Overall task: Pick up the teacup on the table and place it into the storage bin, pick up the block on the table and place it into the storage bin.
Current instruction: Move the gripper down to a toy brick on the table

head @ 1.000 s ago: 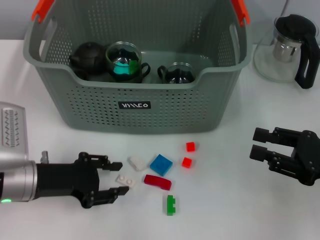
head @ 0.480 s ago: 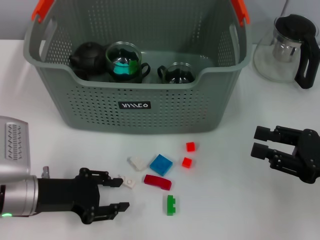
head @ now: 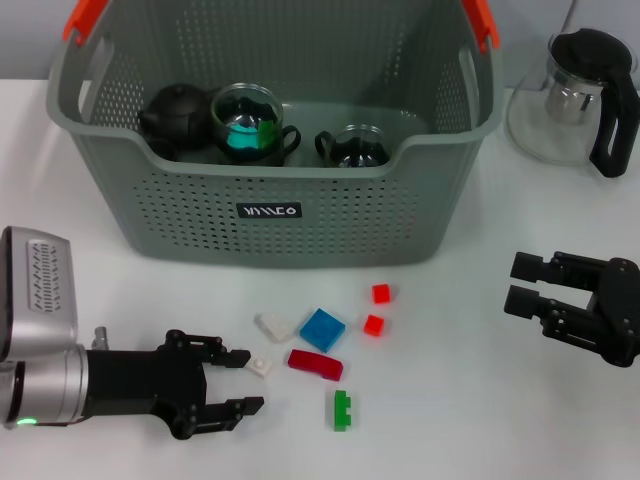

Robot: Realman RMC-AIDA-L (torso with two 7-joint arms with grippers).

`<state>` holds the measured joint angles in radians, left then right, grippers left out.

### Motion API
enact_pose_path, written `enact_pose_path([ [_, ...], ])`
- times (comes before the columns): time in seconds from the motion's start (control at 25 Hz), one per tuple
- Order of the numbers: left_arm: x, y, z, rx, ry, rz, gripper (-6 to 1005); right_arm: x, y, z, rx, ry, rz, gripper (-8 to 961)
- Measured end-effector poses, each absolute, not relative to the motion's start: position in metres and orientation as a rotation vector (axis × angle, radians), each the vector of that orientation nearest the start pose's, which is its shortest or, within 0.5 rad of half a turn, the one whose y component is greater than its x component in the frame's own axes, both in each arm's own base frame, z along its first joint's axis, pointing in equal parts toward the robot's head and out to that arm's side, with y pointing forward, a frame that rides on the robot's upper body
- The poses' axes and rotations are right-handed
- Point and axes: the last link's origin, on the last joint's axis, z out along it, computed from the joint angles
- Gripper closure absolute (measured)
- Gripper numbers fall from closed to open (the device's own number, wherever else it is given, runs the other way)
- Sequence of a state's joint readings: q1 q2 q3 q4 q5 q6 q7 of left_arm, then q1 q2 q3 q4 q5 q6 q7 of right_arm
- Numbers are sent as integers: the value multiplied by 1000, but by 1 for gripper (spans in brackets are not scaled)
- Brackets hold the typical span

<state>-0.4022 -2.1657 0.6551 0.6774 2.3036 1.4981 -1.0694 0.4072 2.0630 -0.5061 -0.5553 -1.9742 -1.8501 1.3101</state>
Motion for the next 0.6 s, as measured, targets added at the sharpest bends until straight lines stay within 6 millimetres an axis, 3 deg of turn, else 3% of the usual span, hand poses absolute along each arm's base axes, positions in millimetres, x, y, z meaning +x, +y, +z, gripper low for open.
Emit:
enact_pose_path([
  [0.6,-305,284,-50,-2873,-370,-317,443,286,266,18,-2661,735,1082,423],
])
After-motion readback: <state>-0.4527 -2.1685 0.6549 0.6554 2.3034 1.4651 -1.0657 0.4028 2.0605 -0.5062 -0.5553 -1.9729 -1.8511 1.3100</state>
